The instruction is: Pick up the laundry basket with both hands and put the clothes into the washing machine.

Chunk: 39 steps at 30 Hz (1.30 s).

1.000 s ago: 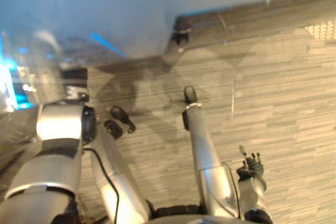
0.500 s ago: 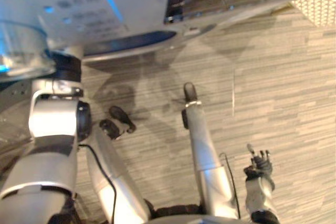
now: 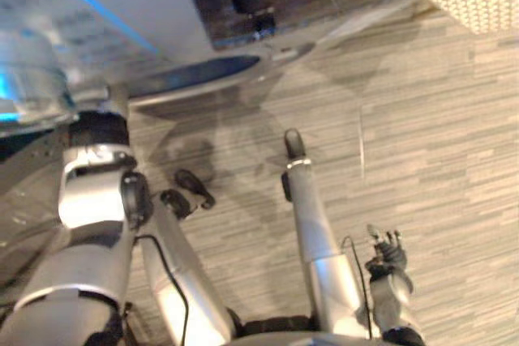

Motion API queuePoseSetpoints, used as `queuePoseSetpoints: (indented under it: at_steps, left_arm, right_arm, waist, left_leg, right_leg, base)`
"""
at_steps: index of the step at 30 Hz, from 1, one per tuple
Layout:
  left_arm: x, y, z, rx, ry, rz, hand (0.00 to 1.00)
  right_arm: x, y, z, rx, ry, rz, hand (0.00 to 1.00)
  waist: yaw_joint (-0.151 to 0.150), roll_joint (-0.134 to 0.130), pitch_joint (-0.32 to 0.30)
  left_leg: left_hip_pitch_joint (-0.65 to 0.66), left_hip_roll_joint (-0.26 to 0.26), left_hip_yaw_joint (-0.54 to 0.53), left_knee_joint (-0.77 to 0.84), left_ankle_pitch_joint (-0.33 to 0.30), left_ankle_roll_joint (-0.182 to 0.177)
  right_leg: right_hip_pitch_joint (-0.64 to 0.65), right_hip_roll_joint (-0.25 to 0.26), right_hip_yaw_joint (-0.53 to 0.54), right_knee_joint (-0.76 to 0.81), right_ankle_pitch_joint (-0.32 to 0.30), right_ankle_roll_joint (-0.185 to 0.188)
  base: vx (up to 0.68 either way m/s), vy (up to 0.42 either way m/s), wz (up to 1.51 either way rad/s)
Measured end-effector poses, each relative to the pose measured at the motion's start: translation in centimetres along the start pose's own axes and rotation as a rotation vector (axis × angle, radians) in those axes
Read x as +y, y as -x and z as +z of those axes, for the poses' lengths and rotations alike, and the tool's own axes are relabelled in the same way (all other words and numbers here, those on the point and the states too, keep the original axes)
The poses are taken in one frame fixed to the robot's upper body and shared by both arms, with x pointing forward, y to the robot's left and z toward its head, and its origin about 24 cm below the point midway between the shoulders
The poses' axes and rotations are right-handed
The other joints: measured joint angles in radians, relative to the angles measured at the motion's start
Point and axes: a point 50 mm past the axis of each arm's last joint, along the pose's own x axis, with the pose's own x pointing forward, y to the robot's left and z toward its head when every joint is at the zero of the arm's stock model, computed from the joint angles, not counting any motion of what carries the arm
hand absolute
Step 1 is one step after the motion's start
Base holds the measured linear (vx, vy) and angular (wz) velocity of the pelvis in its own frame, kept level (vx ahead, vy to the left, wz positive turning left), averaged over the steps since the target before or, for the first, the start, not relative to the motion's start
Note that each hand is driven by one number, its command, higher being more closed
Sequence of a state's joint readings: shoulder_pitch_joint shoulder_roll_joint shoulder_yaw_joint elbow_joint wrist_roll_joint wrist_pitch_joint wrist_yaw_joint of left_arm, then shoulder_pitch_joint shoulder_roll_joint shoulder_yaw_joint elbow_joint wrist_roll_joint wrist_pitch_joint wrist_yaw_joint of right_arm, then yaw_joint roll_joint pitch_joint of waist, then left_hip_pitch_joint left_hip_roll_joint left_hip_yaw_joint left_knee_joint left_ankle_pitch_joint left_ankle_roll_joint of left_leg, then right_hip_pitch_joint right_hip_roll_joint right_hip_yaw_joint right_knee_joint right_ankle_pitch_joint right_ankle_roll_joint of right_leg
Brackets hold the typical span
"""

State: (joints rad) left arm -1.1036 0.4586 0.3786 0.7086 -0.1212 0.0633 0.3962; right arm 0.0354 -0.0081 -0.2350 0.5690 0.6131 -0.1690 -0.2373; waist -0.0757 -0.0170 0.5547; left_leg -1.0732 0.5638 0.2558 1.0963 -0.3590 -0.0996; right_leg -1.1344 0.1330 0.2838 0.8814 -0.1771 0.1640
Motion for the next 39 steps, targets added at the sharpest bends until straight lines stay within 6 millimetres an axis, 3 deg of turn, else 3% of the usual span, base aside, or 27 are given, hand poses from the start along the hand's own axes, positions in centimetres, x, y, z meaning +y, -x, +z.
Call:
queuePoseSetpoints:
  at_steps: [1,2,5,7,8,10,12,14,18,20,23,24,25,27,31,34,39]
  left_arm:
    - [0.2,0.3,-1.0,0.029,0.002,0.006,0.00]
    - [0.6,1.2,-3.4,0.093,-0.004,0.010,0.00]
    - [-0.3,3.9,-7.9,0.220,0.009,-0.035,0.00]
    - [-0.8,7.7,-13.1,0.397,0.001,-0.053,0.00]
    - [-0.7,8.8,-14.3,0.440,-0.006,-0.057,0.00]
    - [-0.4,13.9,-19.0,0.616,-0.062,-0.083,0.00]
    - [0.3,17.5,-21.7,0.730,-0.122,-0.111,0.00]
    - [1.7,23.5,-24.7,0.870,-0.220,-0.178,0.00]
    - [6.3,29.8,-27.3,1.043,-0.335,-0.186,0.00]
    - [9.0,31.6,-28.0,1.102,-0.373,-0.152,0.00]
    - [11.2,33.8,-28.4,1.175,-0.407,-0.137,0.00]
    - [13.5,36.2,-28.8,1.275,-0.457,-0.127,0.00]
    - [14.0,36.8,-28.9,1.297,-0.473,-0.128,0.00]
    - [14.9,37.6,-29.0,1.330,-0.513,-0.157,0.00]
    - [17.1,37.6,-29.0,1.360,-0.592,-0.178,0.00]
    - [19.1,38.3,-28.8,1.398,-0.644,-0.176,0.00]
    - [20.2,39.0,-28.6,1.426,-0.662,-0.155,0.00]
  right_arm:
    - [0.0,0.0,0.0,0.001,0.001,0.001,0.00]
    - [0.1,0.0,0.0,0.001,0.010,0.003,0.00]
    - [0.4,-0.1,-0.1,0.010,0.034,0.010,0.00]
    - [0.7,-0.4,-0.3,0.029,0.047,0.008,0.00]
    - [0.8,-0.5,-0.4,0.037,0.058,0.008,0.00]
    - [1.1,-1.0,-0.4,0.059,0.084,0.000,0.00]
    - [0.7,-1.1,-0.5,0.068,0.095,-0.023,0.00]
    - [-0.5,-1.2,-0.8,0.096,0.126,-0.071,0.00]
    - [-1.5,-0.8,-2.4,0.168,0.162,-0.106,0.00]
    - [-1.9,-0.3,-3.2,0.196,0.160,-0.114,0.00]
    - [-3.4,0.4,-4.5,0.253,0.178,-0.153,0.00]
    - [-5.2,1.0,-5.6,0.315,0.169,-0.213,0.00]
    - [-5.7,1.2,-5.9,0.332,0.166,-0.235,0.00]
    - [-7.5,1.8,-6.7,0.388,0.165,-0.296,0.00]
    - [-9.3,2.5,-7.5,0.454,0.180,-0.349,0.00]
    - [-9.9,2.9,-7.8,0.483,0.206,-0.349,0.00]
    - [-10.0,2.8,-7.8,0.505,0.257,-0.321,0.00]
  waist:
    - [0.004,0.004,0.000]
    - [0.011,0.009,0.000]
    - [0.020,0.009,0.000]
    - [0.034,0.011,-0.001]
    - [0.033,0.011,-0.001]
    - [0.042,0.013,-0.002]
    - [0.044,0.028,-0.013]
    - [0.056,0.052,-0.058]
    - [0.074,0.075,-0.183]
    - [0.084,0.077,-0.228]
    - [0.093,0.070,-0.286]
    - [0.089,0.065,-0.348]
    - [0.088,0.063,-0.357]
    - [0.089,0.058,-0.385]
    - [0.084,0.043,-0.405]
    - [0.086,0.034,-0.425]
    - [0.090,0.033,-0.435]
  left_leg:
    - [0.011,0.001,0.002,-0.010,0.001,-0.002]
    - [0.034,0.005,0.008,-0.028,0.005,-0.004]
    - [0.094,0.002,0.020,-0.072,0.019,-0.011]
    - [0.170,-0.016,0.029,-0.127,0.037,-0.020]
    - [0.189,-0.025,0.029,-0.145,0.043,-0.020]
    - [0.280,-0.056,0.034,-0.216,0.066,-0.026]
    - [0.344,-0.079,0.029,-0.259,0.072,-0.026]
    - [0.454,-0.120,0.029,-0.322,0.083,-0.026]
    - [0.594,-0.183,0.038,-0.419,0.096,-0.015]
    - [0.676,-0.214,0.043,-0.491,0.119,-0.016]
    - [0.744,-0.251,0.040,-0.583,0.153,-0.021]
    - [0.800,-0.292,0.034,-0.705,0.207,-0.031]
    - [0.824,-0.306,0.031,-0.750,0.229,-0.032]
    - [0.896,-0.343,0.011,-0.889,0.299,-0.037]
    - [0.984,-0.373,-0.032,-1.047,0.380,-0.038]
    - [1.027,-0.378,-0.053,-1.086,0.391,-0.042]
    - [1.042,-0.380,-0.073,-1.101,0.402,-0.043]
  right_leg:
    - [0.012,0.001,0.000,-0.014,0.004,0.000]
    - [0.034,0.002,-0.003,-0.036,0.010,-0.005]
    - [0.091,-0.004,-0.008,-0.070,0.013,-0.009]
    - [0.159,-0.017,-0.016,-0.102,0.012,-0.011]
    - [0.178,-0.026,-0.022,-0.111,0.011,-0.013]
    - [0.265,-0.059,-0.041,-0.149,0.007,-0.020]
    - [0.338,-0.081,-0.061,-0.171,0.001,-0.030]
    - [0.448,-0.119,-0.094,-0.201,-0.010,-0.038]
    - [0.593,-0.179,-0.121,-0.269,-0.027,-0.035]
    - [0.678,-0.208,-0.139,-0.325,-0.026,-0.035]
    - [0.751,-0.240,-0.167,-0.385,-0.021,-0.035]
    - [0.815,-0.265,-0.199,-0.480,0.006,-0.036]
    - [0.841,-0.273,-0.208,-0.517,0.019,-0.032]
    - [0.923,-0.289,-0.247,-0.629,0.062,-0.034]
    - [1.032,-0.299,-0.313,-0.735,0.090,-0.034]
    - [1.090,-0.299,-0.341,-0.771,0.090,-0.034]
    - [1.118,-0.298,-0.367,-0.784,0.090,-0.035]
  base:
    - [0.06,0.039,-0.09]
    - [0.06,0.038,-0.05]
    - [0.10,0.042,0.07]
    - [0.12,0.037,0.21]
    - [0.13,0.015,0.35]
    - [0.11,0.030,0.45]
    - [0.13,0.054,0.50]
    - [0.14,0.029,0.59]
    - [0.14,0.030,0.42]
    - [0.12,0.013,0.36]
    - [0.13,-0.012,0.43]
    - [0.16,0.000,0.48]
    - [0.18,0.014,0.53]
    - [0.15,0.014,0.40]
    - [0.11,0.006,0.41]
    - [0.09,0.002,0.27]
    - [0.00,-0.010,0.17]
